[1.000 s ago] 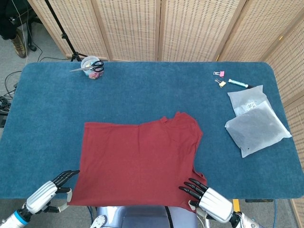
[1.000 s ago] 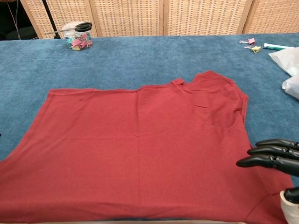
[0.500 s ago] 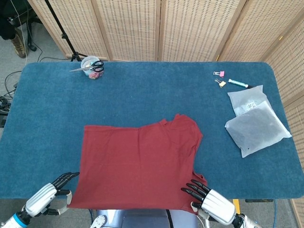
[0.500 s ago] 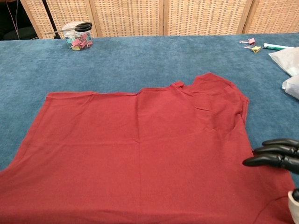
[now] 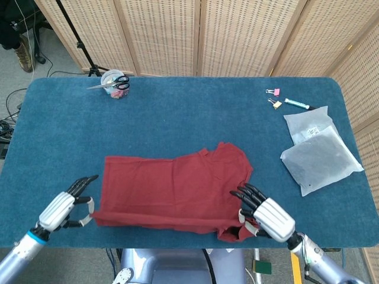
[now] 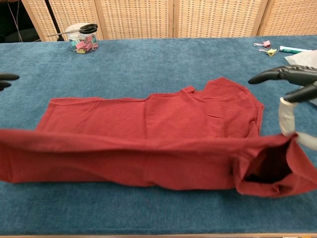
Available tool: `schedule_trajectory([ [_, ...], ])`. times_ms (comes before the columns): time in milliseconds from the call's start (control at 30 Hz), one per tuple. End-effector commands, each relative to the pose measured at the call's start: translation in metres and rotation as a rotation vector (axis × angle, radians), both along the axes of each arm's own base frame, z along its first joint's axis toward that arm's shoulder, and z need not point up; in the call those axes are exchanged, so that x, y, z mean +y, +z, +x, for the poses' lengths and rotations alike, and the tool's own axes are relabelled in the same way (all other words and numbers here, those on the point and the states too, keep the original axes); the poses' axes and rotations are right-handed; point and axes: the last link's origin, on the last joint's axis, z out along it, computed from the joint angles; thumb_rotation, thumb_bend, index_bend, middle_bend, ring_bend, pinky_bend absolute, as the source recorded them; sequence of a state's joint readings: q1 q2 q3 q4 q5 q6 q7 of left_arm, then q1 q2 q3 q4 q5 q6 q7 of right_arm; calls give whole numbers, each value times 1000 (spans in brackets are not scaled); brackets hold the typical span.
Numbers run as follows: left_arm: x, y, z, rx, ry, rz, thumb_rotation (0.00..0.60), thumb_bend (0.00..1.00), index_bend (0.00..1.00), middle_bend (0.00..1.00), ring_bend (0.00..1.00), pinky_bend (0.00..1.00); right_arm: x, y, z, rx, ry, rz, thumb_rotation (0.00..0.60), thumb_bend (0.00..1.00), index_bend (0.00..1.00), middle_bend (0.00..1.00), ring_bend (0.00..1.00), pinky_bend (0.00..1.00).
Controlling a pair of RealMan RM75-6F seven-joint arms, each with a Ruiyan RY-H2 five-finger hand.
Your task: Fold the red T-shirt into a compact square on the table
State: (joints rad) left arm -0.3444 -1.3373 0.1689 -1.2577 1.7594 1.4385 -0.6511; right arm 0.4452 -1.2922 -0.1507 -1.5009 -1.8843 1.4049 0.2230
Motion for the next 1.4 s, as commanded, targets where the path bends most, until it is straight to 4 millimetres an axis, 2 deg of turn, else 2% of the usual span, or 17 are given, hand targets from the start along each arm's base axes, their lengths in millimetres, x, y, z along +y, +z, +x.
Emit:
schedule_trajectory([
  [33, 28, 5, 10, 25, 23, 41, 600, 620, 722, 0, 0, 0, -30, -2, 12, 8, -56, 2, 600, 595, 660, 107, 0, 0],
  [167, 49, 5, 16, 41, 53, 64, 600, 620, 722, 0, 0, 0, -51, -9, 20, 43, -80, -7, 600, 595, 660, 108, 0, 0],
  [233, 67, 2, 19, 63, 70, 80, 600, 620, 722, 0, 0, 0, -66, -16, 26, 69, -94, -16, 600, 595, 660, 108, 0, 0],
  [533, 102, -11, 24, 102, 119, 79, 600, 621, 722, 0, 0, 0, -104, -31, 45, 118, -138, -41, 600, 595, 660, 108, 0, 0],
  [967, 125, -15, 15, 113, 181, 93, 600, 624, 723, 0, 0, 0, -148, -32, 53, 178, -202, -104, 600, 595, 660, 110, 0, 0],
  [1400, 140, -24, 10, 156, 203, 101, 600, 622, 723, 0, 0, 0, -178, -41, 43, 247, -279, -127, 600, 595, 660, 110, 0, 0],
])
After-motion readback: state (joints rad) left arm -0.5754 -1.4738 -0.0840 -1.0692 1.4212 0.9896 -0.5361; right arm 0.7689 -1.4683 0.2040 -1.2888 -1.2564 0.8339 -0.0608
